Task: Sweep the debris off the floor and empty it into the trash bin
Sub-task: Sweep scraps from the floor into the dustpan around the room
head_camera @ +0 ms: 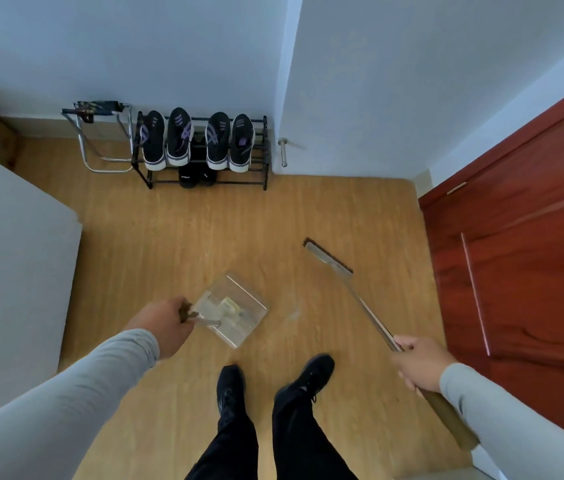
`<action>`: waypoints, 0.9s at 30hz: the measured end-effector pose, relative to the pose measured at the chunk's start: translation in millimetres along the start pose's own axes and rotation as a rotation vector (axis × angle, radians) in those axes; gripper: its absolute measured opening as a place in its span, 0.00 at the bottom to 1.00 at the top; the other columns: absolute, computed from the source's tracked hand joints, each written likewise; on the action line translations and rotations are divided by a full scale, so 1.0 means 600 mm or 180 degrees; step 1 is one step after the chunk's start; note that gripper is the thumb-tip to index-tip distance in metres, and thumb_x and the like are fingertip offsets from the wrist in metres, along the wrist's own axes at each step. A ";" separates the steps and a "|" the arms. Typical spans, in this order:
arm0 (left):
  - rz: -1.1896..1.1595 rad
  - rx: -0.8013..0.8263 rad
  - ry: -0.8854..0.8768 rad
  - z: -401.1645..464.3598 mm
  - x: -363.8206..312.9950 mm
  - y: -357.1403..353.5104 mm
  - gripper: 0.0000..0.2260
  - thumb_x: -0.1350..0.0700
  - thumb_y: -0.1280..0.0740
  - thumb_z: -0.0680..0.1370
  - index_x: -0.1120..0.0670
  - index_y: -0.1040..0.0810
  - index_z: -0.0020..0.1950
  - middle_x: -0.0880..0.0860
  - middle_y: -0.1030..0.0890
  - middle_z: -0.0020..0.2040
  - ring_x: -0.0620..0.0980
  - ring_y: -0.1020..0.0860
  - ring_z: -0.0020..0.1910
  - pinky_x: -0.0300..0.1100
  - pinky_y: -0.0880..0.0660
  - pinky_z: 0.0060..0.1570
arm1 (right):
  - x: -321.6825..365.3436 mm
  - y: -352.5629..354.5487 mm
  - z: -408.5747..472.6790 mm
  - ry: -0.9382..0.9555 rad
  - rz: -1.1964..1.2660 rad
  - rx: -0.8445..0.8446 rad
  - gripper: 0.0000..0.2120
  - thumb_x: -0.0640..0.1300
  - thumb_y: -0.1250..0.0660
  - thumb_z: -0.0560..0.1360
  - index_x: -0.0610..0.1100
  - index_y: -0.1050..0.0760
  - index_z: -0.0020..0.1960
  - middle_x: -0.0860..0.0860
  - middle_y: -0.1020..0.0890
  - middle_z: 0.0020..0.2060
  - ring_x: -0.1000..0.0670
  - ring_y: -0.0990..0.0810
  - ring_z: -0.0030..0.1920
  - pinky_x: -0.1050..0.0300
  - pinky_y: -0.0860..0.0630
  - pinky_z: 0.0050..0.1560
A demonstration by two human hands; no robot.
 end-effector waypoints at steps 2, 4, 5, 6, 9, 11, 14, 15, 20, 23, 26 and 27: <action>0.0310 0.0069 -0.0182 -0.004 0.009 0.010 0.12 0.48 0.36 0.79 0.46 0.23 0.61 0.47 0.17 0.45 0.48 0.19 0.43 0.46 0.19 0.48 | -0.032 -0.020 0.002 -0.0146 0.0193 -0.0046 0.23 0.38 0.36 0.75 0.45 0.26 0.69 0.45 0.20 0.28 0.50 0.26 0.25 0.59 0.27 0.29; 0.0647 0.0175 -0.0358 -0.007 0.011 0.012 0.11 0.47 0.36 0.79 0.44 0.24 0.60 0.45 0.18 0.44 0.47 0.19 0.42 0.45 0.19 0.48 | -0.059 -0.050 0.014 -0.0318 0.0337 -0.0005 0.25 0.38 0.37 0.73 0.43 0.28 0.71 0.44 0.19 0.28 0.48 0.24 0.27 0.57 0.26 0.33; 0.0814 0.0239 -0.0452 -0.008 0.007 0.008 0.10 0.47 0.37 0.79 0.43 0.24 0.60 0.44 0.18 0.44 0.47 0.19 0.42 0.45 0.19 0.47 | -0.071 -0.069 0.022 -0.0410 0.0398 0.0060 0.29 0.38 0.37 0.72 0.43 0.31 0.73 0.44 0.19 0.28 0.48 0.23 0.28 0.57 0.25 0.35; 0.0971 0.0321 -0.0546 -0.009 0.001 0.000 0.10 0.46 0.37 0.79 0.43 0.24 0.60 0.44 0.19 0.44 0.46 0.20 0.41 0.44 0.19 0.46 | -0.079 -0.092 0.028 -0.0498 0.0459 0.0164 0.30 0.38 0.37 0.71 0.43 0.32 0.74 0.44 0.18 0.28 0.47 0.22 0.29 0.56 0.23 0.37; 0.1320 0.0449 -0.0777 -0.005 -0.024 -0.027 0.09 0.47 0.39 0.81 0.45 0.24 0.59 0.44 0.21 0.44 0.46 0.22 0.41 0.39 0.25 0.39 | -0.072 -0.174 0.021 -0.0604 0.0511 0.0426 0.18 0.39 0.40 0.67 0.43 0.22 0.55 0.45 0.20 0.28 0.47 0.23 0.29 0.54 0.18 0.45; 0.1422 0.0392 -0.0813 0.001 -0.036 -0.035 0.09 0.47 0.40 0.81 0.46 0.25 0.59 0.45 0.21 0.44 0.47 0.22 0.40 0.39 0.28 0.38 | -0.067 -0.231 0.005 -0.0549 0.0523 0.0483 0.21 0.38 0.41 0.70 0.39 0.22 0.61 0.44 0.22 0.32 0.47 0.25 0.28 0.57 0.20 0.37; 0.1402 0.0375 -0.0755 0.002 -0.037 -0.042 0.09 0.47 0.40 0.81 0.46 0.25 0.59 0.45 0.20 0.43 0.47 0.21 0.40 0.40 0.25 0.38 | -0.061 -0.311 -0.031 -0.0471 0.0646 0.0782 0.26 0.36 0.42 0.76 0.42 0.34 0.75 0.45 0.25 0.38 0.50 0.28 0.28 0.61 0.28 0.26; 0.1403 0.0373 -0.0741 0.002 -0.035 -0.043 0.09 0.47 0.40 0.81 0.46 0.25 0.59 0.45 0.20 0.43 0.47 0.21 0.40 0.40 0.24 0.38 | -0.059 -0.324 -0.043 -0.0445 0.0673 0.0916 0.28 0.36 0.41 0.77 0.44 0.37 0.77 0.45 0.25 0.37 0.51 0.29 0.27 0.61 0.29 0.25; 0.1405 0.0356 -0.0712 -0.002 -0.022 -0.032 0.09 0.47 0.40 0.81 0.44 0.25 0.59 0.45 0.20 0.45 0.47 0.21 0.41 0.40 0.24 0.39 | -0.072 -0.271 -0.088 -0.0363 0.0880 0.1258 0.31 0.36 0.38 0.74 0.46 0.35 0.77 0.47 0.27 0.27 0.52 0.32 0.23 0.61 0.34 0.23; 0.1370 0.0369 -0.0736 -0.012 -0.016 -0.038 0.09 0.47 0.40 0.81 0.45 0.25 0.58 0.44 0.21 0.42 0.46 0.22 0.39 0.39 0.28 0.35 | -0.089 -0.224 -0.100 -0.0265 0.1030 0.1133 0.31 0.35 0.38 0.75 0.45 0.34 0.77 0.48 0.27 0.24 0.52 0.33 0.22 0.61 0.35 0.23; 0.1331 0.0350 -0.0773 -0.018 -0.015 -0.044 0.08 0.47 0.40 0.81 0.45 0.25 0.57 0.45 0.22 0.42 0.46 0.22 0.39 0.38 0.28 0.35 | -0.085 -0.195 -0.081 -0.0234 0.0913 0.0662 0.31 0.35 0.39 0.74 0.45 0.34 0.77 0.47 0.24 0.25 0.52 0.31 0.21 0.61 0.31 0.23; 0.1331 0.0342 -0.0777 -0.019 -0.014 -0.044 0.08 0.47 0.40 0.81 0.46 0.25 0.57 0.45 0.22 0.43 0.46 0.22 0.39 0.38 0.28 0.35 | -0.078 -0.191 -0.070 -0.0228 0.0758 0.0531 0.31 0.35 0.39 0.74 0.45 0.35 0.77 0.47 0.23 0.25 0.51 0.29 0.21 0.60 0.29 0.24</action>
Point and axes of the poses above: each hand's wrist, its own z-axis towards the middle knuckle, its own y-axis out of the back of the hand, x = y × z, the point moved 6 cm from there along z, towards the middle knuckle
